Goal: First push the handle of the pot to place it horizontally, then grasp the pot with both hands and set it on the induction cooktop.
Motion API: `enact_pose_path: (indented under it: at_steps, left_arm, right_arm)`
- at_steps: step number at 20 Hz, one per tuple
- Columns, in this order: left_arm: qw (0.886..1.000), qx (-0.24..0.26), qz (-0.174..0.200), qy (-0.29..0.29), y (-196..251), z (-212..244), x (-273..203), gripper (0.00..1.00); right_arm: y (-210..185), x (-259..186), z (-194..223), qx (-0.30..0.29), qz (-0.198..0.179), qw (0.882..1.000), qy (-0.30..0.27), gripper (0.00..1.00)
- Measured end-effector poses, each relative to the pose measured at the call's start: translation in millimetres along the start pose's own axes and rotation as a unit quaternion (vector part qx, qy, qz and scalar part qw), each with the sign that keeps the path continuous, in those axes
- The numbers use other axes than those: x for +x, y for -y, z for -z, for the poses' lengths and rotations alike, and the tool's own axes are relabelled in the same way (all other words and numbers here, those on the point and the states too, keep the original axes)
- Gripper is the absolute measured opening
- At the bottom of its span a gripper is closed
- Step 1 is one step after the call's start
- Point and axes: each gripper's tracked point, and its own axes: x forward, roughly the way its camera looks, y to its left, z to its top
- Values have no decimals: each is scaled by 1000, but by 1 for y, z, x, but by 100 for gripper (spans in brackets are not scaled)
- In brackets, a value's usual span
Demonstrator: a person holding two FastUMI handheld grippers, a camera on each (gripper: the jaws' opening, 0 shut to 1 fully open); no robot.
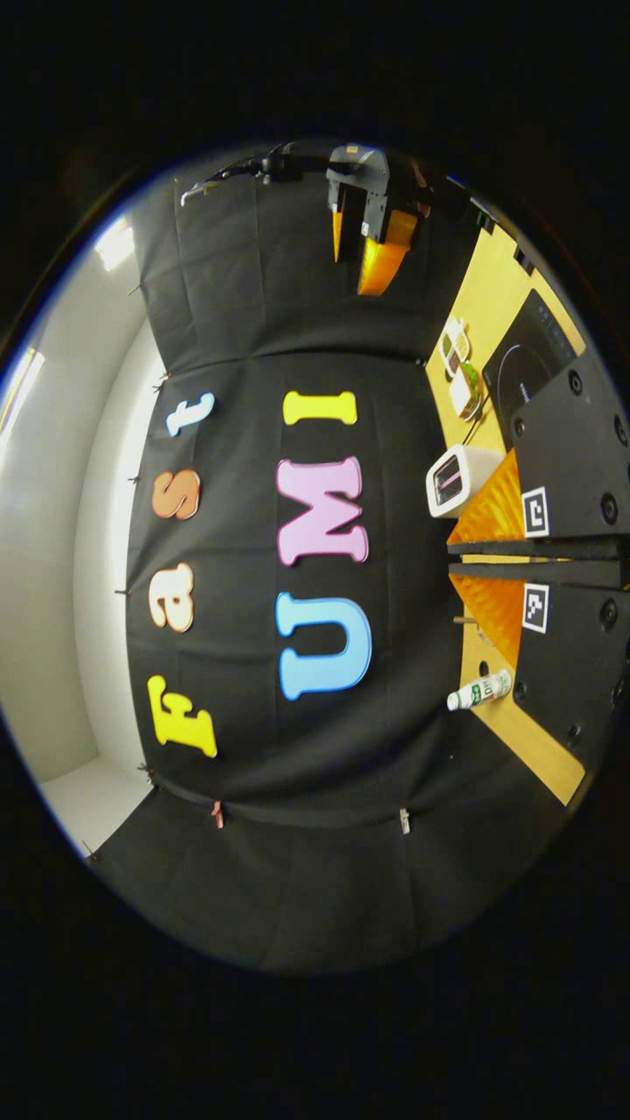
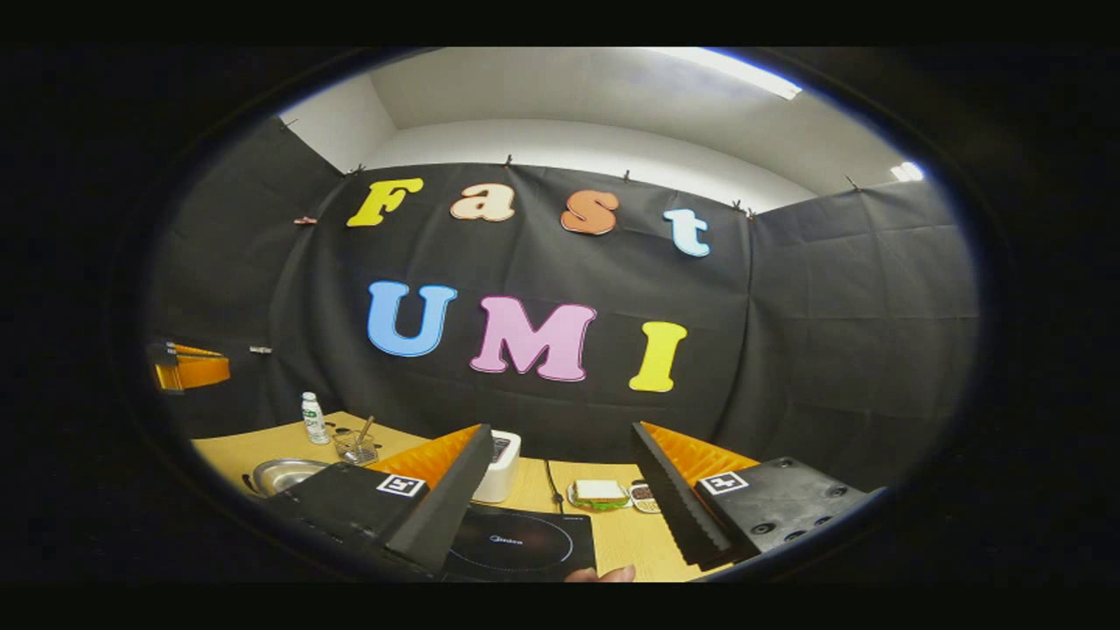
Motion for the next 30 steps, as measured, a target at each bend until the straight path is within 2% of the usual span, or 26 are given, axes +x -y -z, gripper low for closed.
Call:
enact_pose_path:
  at_steps: [3, 7, 10, 14, 17, 20, 22, 27, 30]
  left_arm:
    - [996, -24, 31, -74, 9, 41, -5, 5]
    - [976, -42, 46, -208, 8, 113, -16, 5]
    - [950, -82, 72, -294, 17, 163, -33, 5]
    - [900, -140, 104, -400, 26, 224, -61, 5]
    - [869, -146, 104, -461, 19, 264, -82, 5]
    - [849, -143, 106, -498, 11, 288, -92, 5]
    - [844, -151, 100, -504, 2, 300, -85, 5]
    - [844, -136, 71, -514, -32, 321, -65, 5]
    - [841, -135, 65, -519, -42, 330, -58, 5]
  right_arm:
    - [-2, -1, 1, -4, -3, 1000, -2, 97]
    - [-8, -3, 4, -7, -9, 1000, -5, 97]
    - [-9, -3, 8, -11, -11, 1000, -11, 97]
    - [-6, -6, 18, -14, -4, 1000, -22, 98]
    - [-6, -8, 23, -12, -4, 999, -32, 97]
    - [-5, -10, 28, -10, -3, 999, -40, 98]
    - [-5, -12, 30, -10, -2, 999, -43, 98]
    - [-6, -14, 34, -17, -3, 999, -49, 97]
    - [-5, -15, 35, -18, -1, 999, -50, 98]
